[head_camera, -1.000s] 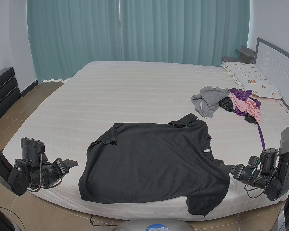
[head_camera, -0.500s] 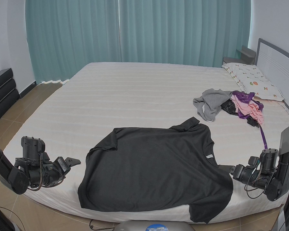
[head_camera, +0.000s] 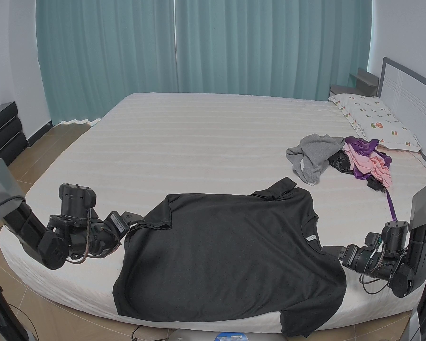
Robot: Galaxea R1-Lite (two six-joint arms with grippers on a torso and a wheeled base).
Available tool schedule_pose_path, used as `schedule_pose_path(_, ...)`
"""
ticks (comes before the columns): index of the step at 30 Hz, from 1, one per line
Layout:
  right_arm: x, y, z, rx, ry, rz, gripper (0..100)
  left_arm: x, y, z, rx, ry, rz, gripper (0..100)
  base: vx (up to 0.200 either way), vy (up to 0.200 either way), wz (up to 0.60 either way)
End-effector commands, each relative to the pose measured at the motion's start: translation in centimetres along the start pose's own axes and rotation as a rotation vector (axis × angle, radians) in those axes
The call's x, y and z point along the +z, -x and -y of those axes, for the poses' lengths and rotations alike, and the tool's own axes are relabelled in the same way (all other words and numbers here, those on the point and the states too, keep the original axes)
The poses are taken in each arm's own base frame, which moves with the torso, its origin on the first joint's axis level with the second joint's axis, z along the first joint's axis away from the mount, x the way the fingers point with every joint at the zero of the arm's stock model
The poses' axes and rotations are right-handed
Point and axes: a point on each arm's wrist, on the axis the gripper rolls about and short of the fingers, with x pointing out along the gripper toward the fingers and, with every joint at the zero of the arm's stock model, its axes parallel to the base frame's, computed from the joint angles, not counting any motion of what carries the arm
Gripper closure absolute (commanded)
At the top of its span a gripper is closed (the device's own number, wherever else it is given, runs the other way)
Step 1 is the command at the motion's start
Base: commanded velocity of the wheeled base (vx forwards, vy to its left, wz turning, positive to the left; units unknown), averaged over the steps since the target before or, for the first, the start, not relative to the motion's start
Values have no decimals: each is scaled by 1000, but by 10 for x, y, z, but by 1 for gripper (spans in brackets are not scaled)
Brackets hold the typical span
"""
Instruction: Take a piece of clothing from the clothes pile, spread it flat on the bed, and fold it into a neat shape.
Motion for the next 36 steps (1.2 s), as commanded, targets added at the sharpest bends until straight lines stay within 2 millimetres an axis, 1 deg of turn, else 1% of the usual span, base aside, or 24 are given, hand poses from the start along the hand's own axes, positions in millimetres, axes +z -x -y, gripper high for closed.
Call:
schedule_pose_path(1,-1,-3,1,3,1,-3,0,-15,-47,13,32,-47,-15,0,0,0,0)
schedule_pose_path(3,-2,-3,1,2,1,-7,0,-23,-62,17,49,-66,-18,0,0,0,0)
schedule_pose_path(4,-3,-3,1,1,0,-9,0,-25,-67,18,49,-72,-22,0,0,0,0)
schedule_pose_path(5,-5,-4,2,-3,1,-19,0,-30,-77,18,54,-83,-39,0,0,0,0)
schedule_pose_path(6,-5,-4,2,-3,1,-21,0,-31,-79,18,55,-85,-43,0,0,0,0)
schedule_pose_path(7,-6,-5,2,-4,3,-28,0,-35,-92,18,58,-91,-52,0,0,0,0)
schedule_pose_path(8,-7,-5,2,-6,3,-33,0,-36,-99,20,54,-95,-53,0,0,0,0)
schedule_pose_path(10,-8,-5,2,-5,3,-37,0,-35,-107,23,51,-97,-54,0,0,0,0)
schedule_pose_path(11,-8,-5,2,-5,3,-37,0,-35,-107,23,51,-97,-54,0,0,0,0)
schedule_pose_path(13,-9,-6,2,-5,5,-41,0,-36,-118,28,60,-103,-66,0,0,0,0)
schedule_pose_path(14,-9,-5,2,-5,5,-39,0,-36,-119,28,60,-103,-66,0,0,0,0)
schedule_pose_path(16,-9,-6,1,-4,6,-39,0,-33,-132,30,56,-110,-61,0,0,0,0)
schedule_pose_path(20,-8,-7,1,-3,8,-34,0,-32,-139,32,57,-148,-62,0,0,0,0)
schedule_pose_path(21,-8,-7,1,-3,8,-36,0,-32,-145,33,60,-163,-67,0,0,0,0)
schedule_pose_path(25,-8,-6,1,-4,9,-37,0,-27,-162,29,91,-204,-31,0,0,0,0)
schedule_pose_path(27,-8,-7,1,-2,10,-34,0,-23,-171,25,121,-228,5,0,0,0,0)
schedule_pose_path(30,-7,-7,2,-3,11,-32,0,-12,-177,25,125,-224,54,0,0,0,0)
schedule_pose_path(33,-8,-8,1,-2,12,-33,0,14,-186,22,108,-198,121,0,0,0,0)
schedule_pose_path(34,-8,-8,1,-2,12,-33,0,17,-188,22,106,-194,129,0,0,0,0)
schedule_pose_path(35,-7,-8,1,-1,12,-30,0,34,-194,23,90,-177,180,0,0,0,0)
schedule_pose_path(36,-7,-8,1,-2,12,-29,0,44,-195,24,83,-167,212,0,0,0,0)
